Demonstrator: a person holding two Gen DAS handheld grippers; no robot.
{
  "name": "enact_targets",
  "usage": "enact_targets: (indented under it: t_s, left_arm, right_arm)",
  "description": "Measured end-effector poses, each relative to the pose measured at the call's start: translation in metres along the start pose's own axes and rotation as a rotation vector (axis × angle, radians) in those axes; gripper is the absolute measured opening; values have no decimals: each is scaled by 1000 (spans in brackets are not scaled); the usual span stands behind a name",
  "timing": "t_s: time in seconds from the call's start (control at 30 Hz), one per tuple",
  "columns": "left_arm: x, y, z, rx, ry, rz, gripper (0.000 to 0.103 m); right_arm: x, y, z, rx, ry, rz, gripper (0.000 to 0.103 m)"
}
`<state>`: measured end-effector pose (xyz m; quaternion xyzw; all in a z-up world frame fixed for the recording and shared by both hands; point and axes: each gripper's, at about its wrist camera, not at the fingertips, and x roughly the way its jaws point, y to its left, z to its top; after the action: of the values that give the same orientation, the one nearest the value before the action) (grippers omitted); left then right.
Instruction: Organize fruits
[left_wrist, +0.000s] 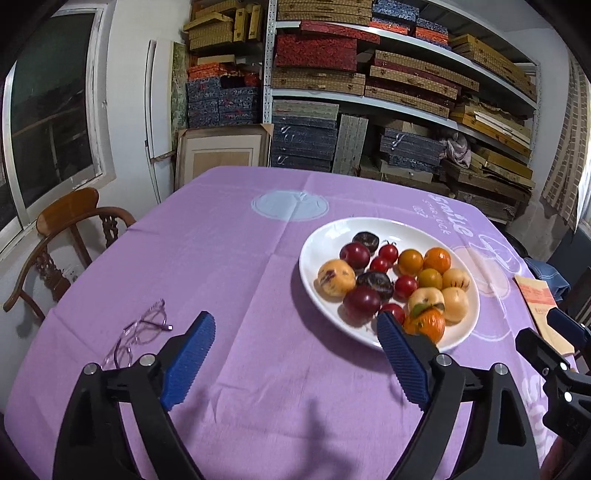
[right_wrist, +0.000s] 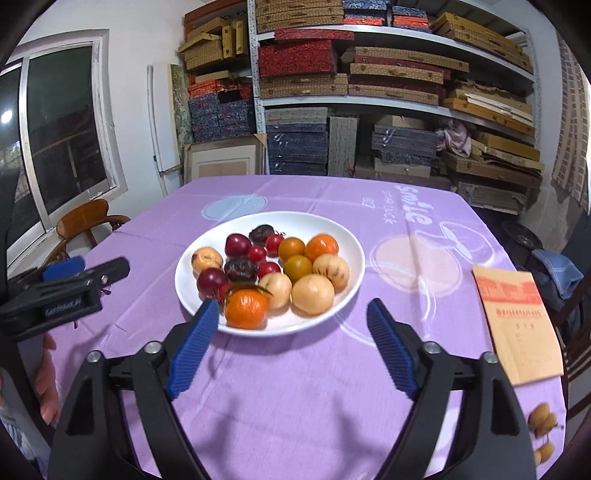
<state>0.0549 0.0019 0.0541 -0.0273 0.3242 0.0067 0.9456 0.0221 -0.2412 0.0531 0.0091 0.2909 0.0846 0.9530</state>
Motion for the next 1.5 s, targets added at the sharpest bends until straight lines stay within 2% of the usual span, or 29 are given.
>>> enact_targets:
  t_s: [0.13, 0.2, 0.33, 0.6, 0.73, 0.9, 1.07, 1.27, 1.37, 1.5]
  left_arm:
    - [3, -2, -22, 10, 40, -31, 91]
    - [4, -5, -30, 32, 38, -40, 91]
    - [8, -11, -37, 67, 17, -19, 91]
    - [22, -9, -36, 38, 53, -37, 91]
    - [24, -14, -36, 43, 73, -71, 91]
    - [22, -16, -35, 44, 62, -62, 92]
    - [20, -16, -34, 45, 50, -47, 100]
    - [19, -19, -35, 73, 47, -49, 100]
    - [21, -17, -34, 66, 64, -75, 100]
    - [16, -14, -35, 42, 30, -83, 100]
  right_arm:
    - [-3, 7, -17, 11, 1, -18, 89]
    - [-2, 12, -23, 4, -4, -34, 95]
    - [5, 16, -28, -22, 0, -53, 96]
    - [19, 17, -34, -32, 42, -67, 99]
    - [24, 26, -37, -64, 59, -83, 99]
    - [25, 28, -37, -60, 56, -79, 99]
    - [25, 24, -34, -37, 56, -84, 99]
    - [22, 19, -31, -15, 40, -95, 99]
    - [20, 20, -30, -21, 31, -95, 99]
    - [20, 20, -30, -25, 33, -94, 99]
